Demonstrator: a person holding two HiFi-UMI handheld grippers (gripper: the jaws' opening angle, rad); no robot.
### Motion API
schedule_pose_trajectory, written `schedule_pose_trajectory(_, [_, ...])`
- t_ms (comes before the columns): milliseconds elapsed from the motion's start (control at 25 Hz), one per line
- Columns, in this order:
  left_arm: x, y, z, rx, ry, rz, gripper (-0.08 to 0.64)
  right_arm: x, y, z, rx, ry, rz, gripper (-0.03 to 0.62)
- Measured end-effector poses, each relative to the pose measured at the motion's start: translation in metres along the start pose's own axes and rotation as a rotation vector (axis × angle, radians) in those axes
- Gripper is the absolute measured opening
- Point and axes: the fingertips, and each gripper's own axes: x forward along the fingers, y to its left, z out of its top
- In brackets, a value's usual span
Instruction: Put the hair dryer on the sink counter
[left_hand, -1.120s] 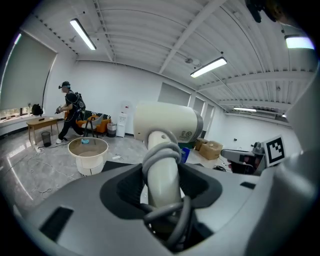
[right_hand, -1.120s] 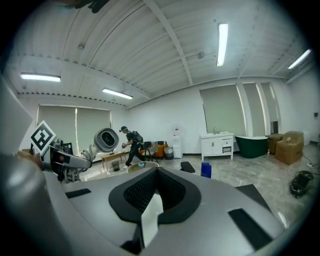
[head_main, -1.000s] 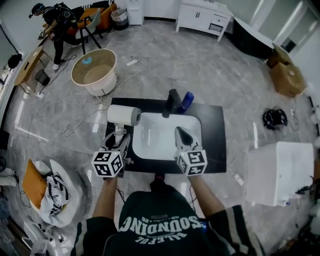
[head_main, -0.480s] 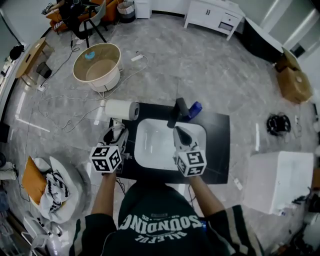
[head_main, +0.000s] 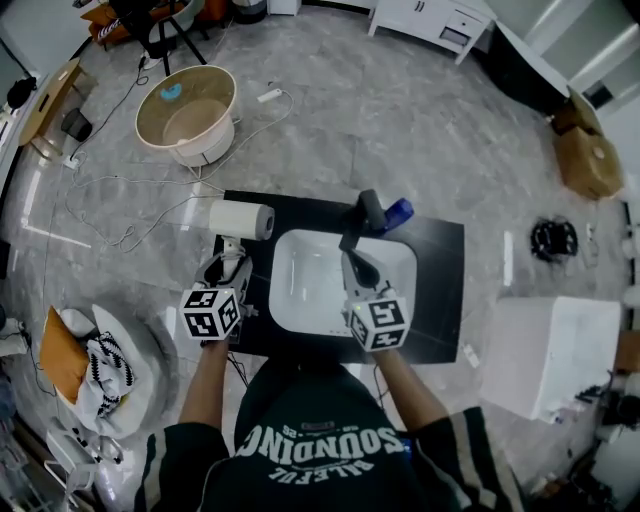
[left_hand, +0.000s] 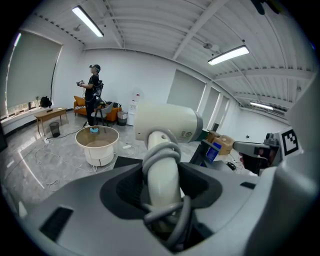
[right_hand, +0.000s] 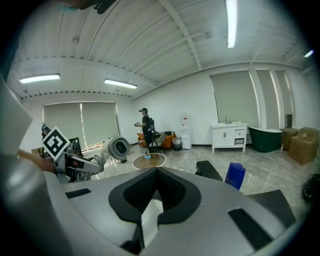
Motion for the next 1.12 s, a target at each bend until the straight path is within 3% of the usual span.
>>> schedule_pose_trajectory(600, [0.007,0.033,-0.119,-0.026,0.201,0.059,0.209,0.005,0.022,-0.031,-0.042,0.089,0.014,0.000])
schedule_pose_trajectory(1120, [0.040,0.062,-0.152,-0.035,0.291,0.096,0.209,0.007,0.023,-0.049,-0.042,0.135,-0.001,0.000])
